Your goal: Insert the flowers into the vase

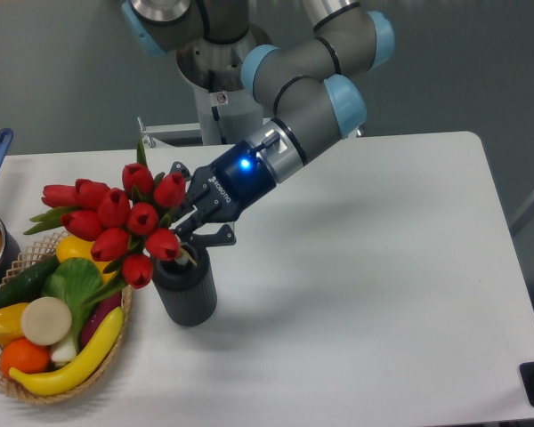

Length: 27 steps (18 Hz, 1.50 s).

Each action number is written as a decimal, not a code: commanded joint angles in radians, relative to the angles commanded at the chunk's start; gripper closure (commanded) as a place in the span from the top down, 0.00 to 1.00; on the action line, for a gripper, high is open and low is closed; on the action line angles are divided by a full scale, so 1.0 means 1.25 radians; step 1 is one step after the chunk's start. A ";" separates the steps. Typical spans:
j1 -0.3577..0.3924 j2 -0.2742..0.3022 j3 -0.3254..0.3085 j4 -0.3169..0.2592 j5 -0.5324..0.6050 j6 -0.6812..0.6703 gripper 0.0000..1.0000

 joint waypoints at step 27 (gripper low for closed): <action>0.045 -0.003 -0.146 0.007 0.044 0.168 0.66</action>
